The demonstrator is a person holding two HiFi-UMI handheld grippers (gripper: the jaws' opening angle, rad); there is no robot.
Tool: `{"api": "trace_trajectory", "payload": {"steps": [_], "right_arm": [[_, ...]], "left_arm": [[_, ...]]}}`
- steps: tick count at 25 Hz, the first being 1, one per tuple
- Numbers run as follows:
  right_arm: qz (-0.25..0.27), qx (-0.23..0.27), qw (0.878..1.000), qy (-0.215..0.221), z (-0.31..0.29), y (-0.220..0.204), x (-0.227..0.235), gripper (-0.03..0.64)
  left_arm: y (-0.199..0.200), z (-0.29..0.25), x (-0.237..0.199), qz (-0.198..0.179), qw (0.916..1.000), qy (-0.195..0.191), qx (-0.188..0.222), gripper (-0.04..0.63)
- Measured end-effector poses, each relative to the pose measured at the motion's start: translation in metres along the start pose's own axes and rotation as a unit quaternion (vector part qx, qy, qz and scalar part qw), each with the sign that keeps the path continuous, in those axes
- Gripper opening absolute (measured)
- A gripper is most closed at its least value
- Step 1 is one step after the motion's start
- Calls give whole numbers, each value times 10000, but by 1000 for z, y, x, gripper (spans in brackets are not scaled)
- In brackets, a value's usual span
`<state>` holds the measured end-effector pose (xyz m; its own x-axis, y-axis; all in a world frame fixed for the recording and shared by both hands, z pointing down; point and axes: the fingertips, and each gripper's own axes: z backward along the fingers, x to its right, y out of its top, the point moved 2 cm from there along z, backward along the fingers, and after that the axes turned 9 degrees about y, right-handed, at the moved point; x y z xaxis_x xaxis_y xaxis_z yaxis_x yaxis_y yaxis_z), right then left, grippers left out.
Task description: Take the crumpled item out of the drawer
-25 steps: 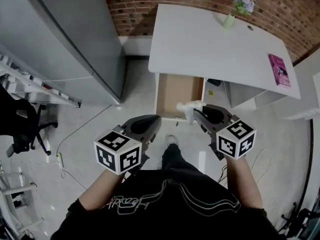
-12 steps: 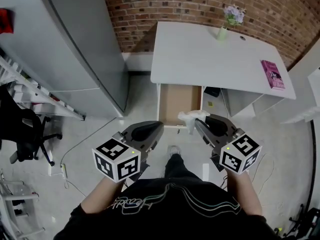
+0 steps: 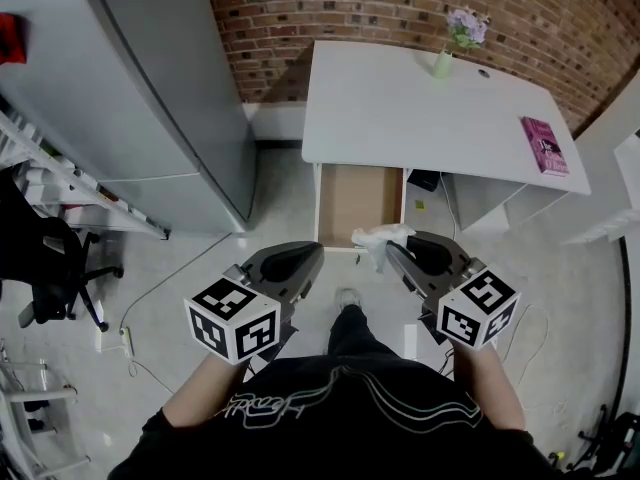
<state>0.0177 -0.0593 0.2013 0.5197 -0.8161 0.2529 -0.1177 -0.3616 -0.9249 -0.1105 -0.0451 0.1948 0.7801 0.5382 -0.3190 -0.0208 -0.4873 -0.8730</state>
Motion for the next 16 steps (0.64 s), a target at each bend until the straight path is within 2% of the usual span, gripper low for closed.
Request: {"api": "trace_trajectory", "payload": {"steps": [16], "right_arm": [[-103, -141, 9998, -44, -10, -16, 22, 91]], "left_arm": [[-8, -20, -12, 31, 10000, 44, -33, 23]]}}
